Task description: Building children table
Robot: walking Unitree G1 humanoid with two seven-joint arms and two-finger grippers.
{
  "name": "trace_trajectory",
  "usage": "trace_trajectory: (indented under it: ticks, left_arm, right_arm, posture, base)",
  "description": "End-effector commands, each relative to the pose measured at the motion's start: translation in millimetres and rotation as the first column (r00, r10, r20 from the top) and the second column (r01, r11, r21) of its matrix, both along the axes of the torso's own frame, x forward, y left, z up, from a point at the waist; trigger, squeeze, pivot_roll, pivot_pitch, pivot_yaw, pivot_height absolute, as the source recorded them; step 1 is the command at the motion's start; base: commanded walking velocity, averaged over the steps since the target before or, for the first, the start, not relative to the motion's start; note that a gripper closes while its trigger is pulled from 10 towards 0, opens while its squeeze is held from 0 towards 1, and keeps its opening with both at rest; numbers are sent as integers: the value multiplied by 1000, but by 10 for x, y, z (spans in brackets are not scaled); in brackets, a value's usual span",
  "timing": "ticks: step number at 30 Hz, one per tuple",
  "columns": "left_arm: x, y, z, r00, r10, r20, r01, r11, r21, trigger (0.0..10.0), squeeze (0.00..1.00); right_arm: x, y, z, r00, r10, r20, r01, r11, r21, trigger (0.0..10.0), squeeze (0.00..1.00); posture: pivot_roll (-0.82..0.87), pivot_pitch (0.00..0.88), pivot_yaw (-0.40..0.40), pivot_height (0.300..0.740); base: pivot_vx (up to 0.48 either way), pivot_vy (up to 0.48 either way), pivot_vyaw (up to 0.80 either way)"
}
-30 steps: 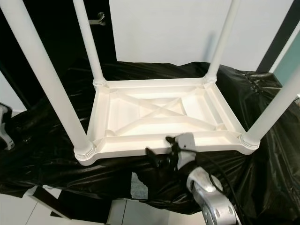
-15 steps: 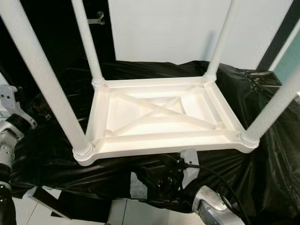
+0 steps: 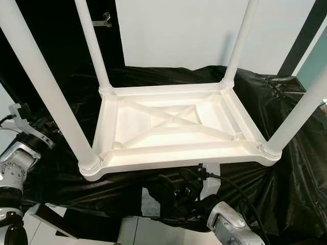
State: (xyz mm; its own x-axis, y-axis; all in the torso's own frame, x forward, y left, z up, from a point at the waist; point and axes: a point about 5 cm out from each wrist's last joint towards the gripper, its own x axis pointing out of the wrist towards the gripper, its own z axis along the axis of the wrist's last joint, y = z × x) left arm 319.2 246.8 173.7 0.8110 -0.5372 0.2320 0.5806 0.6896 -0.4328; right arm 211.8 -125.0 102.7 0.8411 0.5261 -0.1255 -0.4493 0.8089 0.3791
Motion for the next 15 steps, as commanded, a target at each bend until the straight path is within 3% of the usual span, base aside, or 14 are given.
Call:
trace_trajectory:
  ticks: [1,2,5,8,15]
  left_arm:
    - [-189,-221,92,894,-400,202,411,912,-13,10000,0]
    - [-236,-268,98,874,-437,215,453,891,-33,10000,0]
    - [-236,-268,98,874,-437,215,453,891,-33,10000,0]
    - [-353,-420,119,827,-506,243,538,839,-84,10000,0]
    - [-509,-580,164,794,-549,260,588,803,-99,10000,0]
  right_arm:
    - [24,-4,-36,999,-29,-38,29,1000,9,10000,0]
    - [51,2,-30,998,-47,-44,48,999,22,10000,0]
    - [51,2,-30,998,-47,-44,48,999,22,10000,0]
    - [144,-13,-42,990,-103,-96,109,993,52,10000,0]
    - [263,-61,-29,980,-170,-99,177,982,64,10000,0]
  posture:
    - [19,0,-9,740]
    - [17,0,-10,740]
    - [17,0,-10,740]
    - [18,0,-14,740]
    - [23,0,-17,740]
  base:
    - [0,0,0]
    - [0,0,0]
    - [0,0,0]
    - [0,0,0]
    - [0,0,0]
